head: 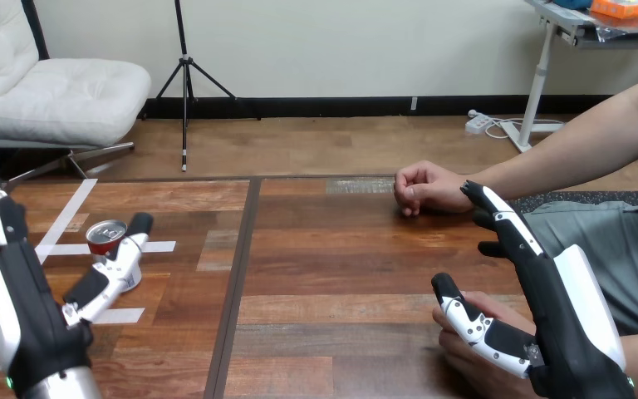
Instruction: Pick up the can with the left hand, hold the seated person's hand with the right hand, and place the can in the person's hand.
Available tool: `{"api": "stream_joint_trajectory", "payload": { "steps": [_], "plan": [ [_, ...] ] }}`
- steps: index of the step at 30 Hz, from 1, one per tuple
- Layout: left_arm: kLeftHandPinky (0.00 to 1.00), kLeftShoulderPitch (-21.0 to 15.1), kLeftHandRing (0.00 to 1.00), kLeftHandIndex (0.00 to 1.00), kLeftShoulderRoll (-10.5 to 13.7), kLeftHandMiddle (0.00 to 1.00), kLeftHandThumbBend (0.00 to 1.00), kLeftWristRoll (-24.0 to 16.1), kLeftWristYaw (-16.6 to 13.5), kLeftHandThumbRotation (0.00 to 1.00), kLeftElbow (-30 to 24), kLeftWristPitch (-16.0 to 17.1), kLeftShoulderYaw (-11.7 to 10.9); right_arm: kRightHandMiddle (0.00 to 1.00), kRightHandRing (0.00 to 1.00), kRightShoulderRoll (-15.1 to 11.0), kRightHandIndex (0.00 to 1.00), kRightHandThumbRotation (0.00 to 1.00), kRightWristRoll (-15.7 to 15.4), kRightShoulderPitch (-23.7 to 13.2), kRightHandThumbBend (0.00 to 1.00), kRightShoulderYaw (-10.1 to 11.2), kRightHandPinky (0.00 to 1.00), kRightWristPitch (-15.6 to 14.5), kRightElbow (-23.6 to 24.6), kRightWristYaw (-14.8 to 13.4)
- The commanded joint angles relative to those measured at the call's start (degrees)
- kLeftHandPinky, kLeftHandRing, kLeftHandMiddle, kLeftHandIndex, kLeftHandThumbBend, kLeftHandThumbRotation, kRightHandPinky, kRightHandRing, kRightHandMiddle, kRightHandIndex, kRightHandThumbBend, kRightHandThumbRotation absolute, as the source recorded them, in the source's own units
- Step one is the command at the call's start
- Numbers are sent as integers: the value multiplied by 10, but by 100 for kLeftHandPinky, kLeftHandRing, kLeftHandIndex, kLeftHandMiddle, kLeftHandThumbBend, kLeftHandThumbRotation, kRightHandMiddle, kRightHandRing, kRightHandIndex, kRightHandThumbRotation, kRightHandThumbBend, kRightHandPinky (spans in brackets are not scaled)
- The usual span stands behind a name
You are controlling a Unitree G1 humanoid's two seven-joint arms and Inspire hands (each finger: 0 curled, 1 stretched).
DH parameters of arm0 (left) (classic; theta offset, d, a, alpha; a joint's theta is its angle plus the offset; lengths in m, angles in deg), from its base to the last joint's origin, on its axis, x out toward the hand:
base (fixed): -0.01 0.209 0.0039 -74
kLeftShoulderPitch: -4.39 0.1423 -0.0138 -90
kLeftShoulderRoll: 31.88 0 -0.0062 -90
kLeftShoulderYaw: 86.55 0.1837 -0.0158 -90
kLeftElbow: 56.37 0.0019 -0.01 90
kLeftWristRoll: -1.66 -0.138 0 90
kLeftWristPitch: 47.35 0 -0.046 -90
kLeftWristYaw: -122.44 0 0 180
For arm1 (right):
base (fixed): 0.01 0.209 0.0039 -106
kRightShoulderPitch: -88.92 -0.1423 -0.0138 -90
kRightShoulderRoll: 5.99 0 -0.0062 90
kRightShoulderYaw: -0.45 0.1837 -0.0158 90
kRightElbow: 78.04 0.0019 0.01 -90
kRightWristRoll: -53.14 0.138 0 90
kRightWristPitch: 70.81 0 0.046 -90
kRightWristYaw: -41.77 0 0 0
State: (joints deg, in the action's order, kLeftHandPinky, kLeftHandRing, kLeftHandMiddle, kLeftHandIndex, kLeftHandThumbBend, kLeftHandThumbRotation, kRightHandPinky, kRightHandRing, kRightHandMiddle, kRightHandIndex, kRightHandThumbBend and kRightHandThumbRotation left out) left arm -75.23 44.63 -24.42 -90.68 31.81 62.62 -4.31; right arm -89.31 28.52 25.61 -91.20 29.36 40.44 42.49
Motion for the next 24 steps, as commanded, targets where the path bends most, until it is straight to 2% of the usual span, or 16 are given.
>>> {"api": "stream_joint_trajectory", "payload": {
  "steps": [1,9,17,23,24],
  "plan": [
    [88,-50,97,99,13,100,79,1,16,25,12,-33,-3,94,90,-8,92,0,6,-24,32,5,80,4,0,1],
    [81,-73,93,99,23,98,83,10,29,29,28,-73,-8,94,89,-8,92,0,7,-26,33,7,79,0,2,3],
    [79,-97,91,97,36,96,84,19,39,26,55,-90,-12,93,89,-11,92,0,5,-28,33,9,79,2,2,5],
    [77,-116,90,95,60,94,83,23,62,24,81,-95,-12,93,89,-14,92,0,3,-30,33,12,79,0,3,8],
    [77,-119,89,95,68,94,83,24,75,23,81,-103,-11,93,89,-13,92,0,1,-31,33,12,79,-2,4,9]
  ]
}}
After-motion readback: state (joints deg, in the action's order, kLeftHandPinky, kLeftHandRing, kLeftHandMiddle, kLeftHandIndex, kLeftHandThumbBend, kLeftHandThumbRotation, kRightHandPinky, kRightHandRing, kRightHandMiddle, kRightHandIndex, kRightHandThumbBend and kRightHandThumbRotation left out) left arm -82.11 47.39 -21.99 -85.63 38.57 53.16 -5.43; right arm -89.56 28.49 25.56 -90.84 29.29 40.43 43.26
